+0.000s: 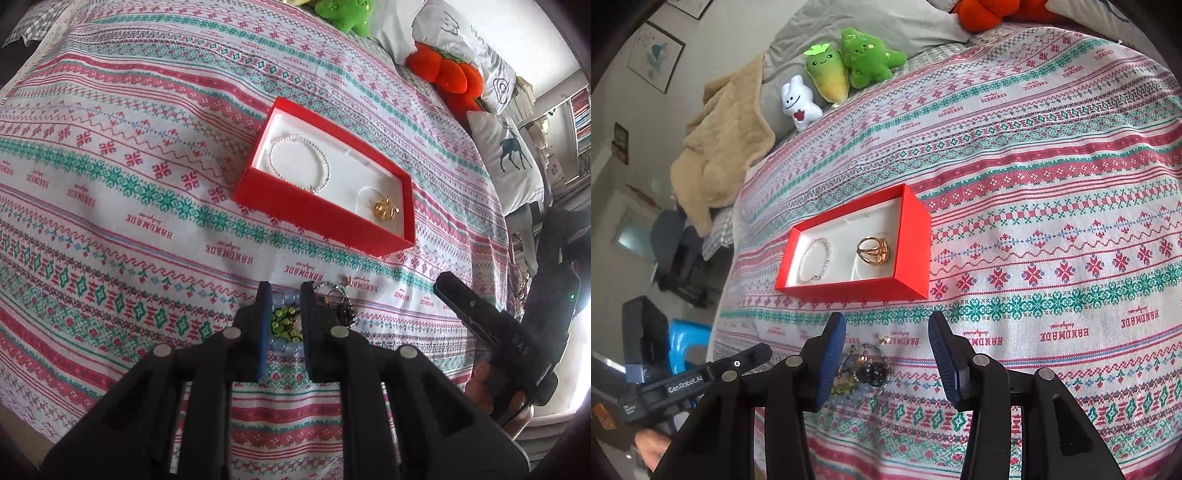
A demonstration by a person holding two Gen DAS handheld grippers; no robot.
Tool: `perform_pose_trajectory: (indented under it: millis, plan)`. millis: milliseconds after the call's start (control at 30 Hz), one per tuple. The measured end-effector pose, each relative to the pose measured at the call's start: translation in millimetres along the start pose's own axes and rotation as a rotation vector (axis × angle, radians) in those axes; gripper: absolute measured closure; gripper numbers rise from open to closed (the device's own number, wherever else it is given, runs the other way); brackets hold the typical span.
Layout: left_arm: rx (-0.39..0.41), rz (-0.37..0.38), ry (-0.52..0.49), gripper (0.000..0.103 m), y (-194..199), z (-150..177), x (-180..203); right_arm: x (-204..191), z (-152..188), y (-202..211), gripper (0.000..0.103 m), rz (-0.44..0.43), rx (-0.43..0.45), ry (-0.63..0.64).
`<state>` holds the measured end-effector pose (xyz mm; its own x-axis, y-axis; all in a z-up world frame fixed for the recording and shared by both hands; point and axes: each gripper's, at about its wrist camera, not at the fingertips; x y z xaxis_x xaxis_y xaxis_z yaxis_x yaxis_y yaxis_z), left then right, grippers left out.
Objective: Organize jewelry
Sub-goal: 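Move both tools back over the jewelry pile, then grasp the light-blue bead bracelet with the left tool while the right tool grasps the black ring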
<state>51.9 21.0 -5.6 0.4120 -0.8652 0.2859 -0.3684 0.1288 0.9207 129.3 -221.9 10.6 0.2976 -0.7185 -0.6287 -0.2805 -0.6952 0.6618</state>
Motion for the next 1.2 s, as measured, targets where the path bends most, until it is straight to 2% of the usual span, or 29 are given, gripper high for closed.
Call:
perform_pose_trajectory:
  millis: [167,333,633,867,1067,1200]
  plan:
    - [-0.071,0.003,0.003,0.088,-17,10,7,-7,6,-14,0.055,0.006,-0.055,0.035]
    - [-0.11,-0.005,0.016,0.088,-27,13,11,-12,11,-27,0.055,0.029,-0.109,0.07]
    - [-0.142,-0.032,0.061,0.088,-41,10,1,-13,22,-50,0.055,0.051,-0.199,0.087]
    - [-0.158,-0.05,0.062,0.088,-51,9,2,-34,33,-57,0.057,0.081,-0.198,0.211]
    - [-0.171,-0.059,0.057,0.088,-61,7,9,-41,41,-72,0.058,0.11,-0.231,0.262]
    - [-0.176,-0.063,0.067,0.088,-67,6,8,-41,44,-81,0.072,0.134,-0.246,0.285]
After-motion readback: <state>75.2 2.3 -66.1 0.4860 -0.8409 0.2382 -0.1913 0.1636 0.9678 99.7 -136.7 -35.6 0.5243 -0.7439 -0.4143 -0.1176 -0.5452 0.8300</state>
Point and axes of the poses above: each gripper's, at about its wrist camera, not at the fingertips, and y roughly against the way its jaws point, x to its right, z to its underside, and after that the axes turned 8 degrees about -z, right-handed
